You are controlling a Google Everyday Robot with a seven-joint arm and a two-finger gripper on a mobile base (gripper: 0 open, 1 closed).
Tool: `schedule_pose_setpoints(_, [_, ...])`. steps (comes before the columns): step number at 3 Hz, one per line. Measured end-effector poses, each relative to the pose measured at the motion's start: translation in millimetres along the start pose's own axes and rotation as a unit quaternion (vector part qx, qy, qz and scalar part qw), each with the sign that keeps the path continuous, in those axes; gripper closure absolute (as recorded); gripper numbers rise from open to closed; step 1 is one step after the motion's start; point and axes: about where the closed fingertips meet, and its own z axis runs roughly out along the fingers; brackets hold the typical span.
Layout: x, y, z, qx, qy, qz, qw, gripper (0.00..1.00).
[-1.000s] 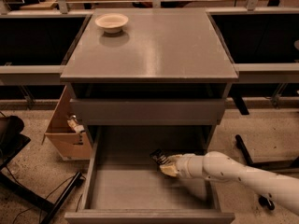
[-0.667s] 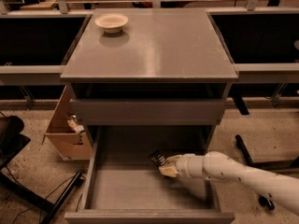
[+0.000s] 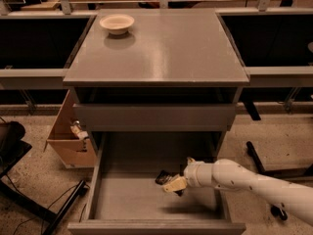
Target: Place rxbar chocolate into middle drawer
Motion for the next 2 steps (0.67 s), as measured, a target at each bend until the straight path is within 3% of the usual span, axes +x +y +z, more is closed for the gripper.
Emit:
schedule_pose_setpoints(1, [0, 0, 0, 0.0, 0.0, 0.0, 1.0, 0.0])
schedule_pose_setpoints(2, [-20, 13, -22, -0.02, 0.002, -0.006, 0.9998, 0.0])
